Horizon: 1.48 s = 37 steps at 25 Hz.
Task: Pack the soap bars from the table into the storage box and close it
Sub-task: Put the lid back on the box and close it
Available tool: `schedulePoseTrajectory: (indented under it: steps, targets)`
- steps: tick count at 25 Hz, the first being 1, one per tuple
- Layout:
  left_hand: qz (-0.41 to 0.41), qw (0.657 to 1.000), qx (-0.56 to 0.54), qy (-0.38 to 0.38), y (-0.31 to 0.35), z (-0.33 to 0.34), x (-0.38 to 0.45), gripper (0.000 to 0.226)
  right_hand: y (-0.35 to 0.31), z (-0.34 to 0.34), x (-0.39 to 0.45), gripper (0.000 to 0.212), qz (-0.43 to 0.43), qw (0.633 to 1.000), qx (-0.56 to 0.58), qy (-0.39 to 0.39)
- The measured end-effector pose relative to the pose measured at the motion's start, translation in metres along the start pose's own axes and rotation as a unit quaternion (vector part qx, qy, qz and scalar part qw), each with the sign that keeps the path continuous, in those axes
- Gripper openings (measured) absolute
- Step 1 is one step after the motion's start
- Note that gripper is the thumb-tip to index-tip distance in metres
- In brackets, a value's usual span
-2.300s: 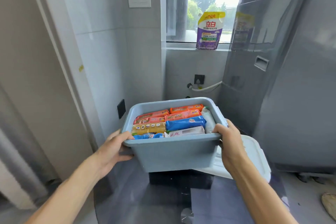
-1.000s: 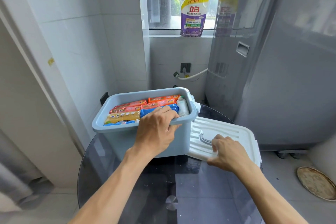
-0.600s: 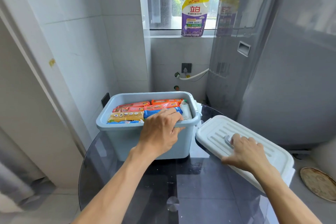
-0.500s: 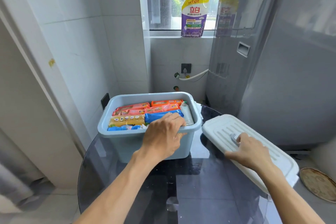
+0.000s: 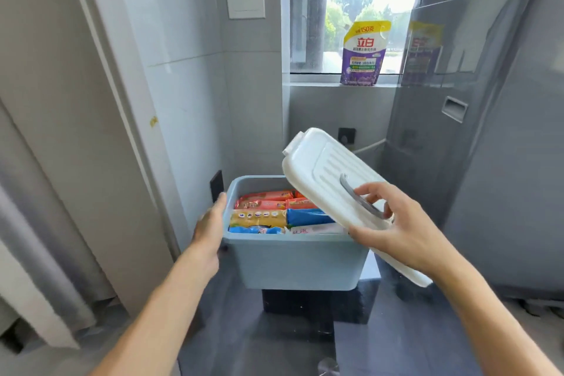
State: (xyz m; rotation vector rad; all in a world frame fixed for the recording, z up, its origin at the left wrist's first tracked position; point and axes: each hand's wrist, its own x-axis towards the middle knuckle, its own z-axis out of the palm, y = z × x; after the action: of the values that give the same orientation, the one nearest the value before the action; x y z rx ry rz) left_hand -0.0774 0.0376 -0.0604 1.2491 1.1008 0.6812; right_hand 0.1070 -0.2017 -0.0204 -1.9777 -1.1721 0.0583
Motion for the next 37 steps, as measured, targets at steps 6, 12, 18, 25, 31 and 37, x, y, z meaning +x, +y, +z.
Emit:
schedulePoseTrajectory:
  steps: [6, 12, 18, 25, 31, 37]
  targets:
    - [0.019, 0.988, -0.093, -0.122, -0.011, 0.004, 0.011, 0.064, -0.009, 0.015, 0.032, 0.06, -0.051, 0.981, -0.147, -0.114]
    - [0.007, 0.976, -0.066, -0.206, -0.008, 0.048, 0.007, 0.047, 0.0, 0.016, 0.038, 0.053, -0.048, 0.973, -0.186, -0.132]
    - [-0.01, 0.982, -0.073, -0.175, -0.009, 0.064, 0.008, 0.031, 0.018, 0.016, 0.032, 0.033, -0.043, 0.98, -0.161, -0.112]
    - [-0.016, 0.986, -0.054, -0.155, -0.014, 0.059, 0.015, 0.035, 0.063, -0.001, 0.024, 0.042, 0.175, 0.968, -0.05, 0.171]
    - [0.075, 0.993, -0.092, -0.02, -0.012, 0.064, 0.009, 0.051, 0.089, -0.011, 0.008, 0.05, 0.445, 0.827, 0.335, 0.08]
    - [0.232, 0.971, 0.052, 0.026, -0.013, 0.071, 0.004, 0.016, 0.091, -0.008, 0.013, 0.04, 0.418, 0.835, 0.331, 0.136]
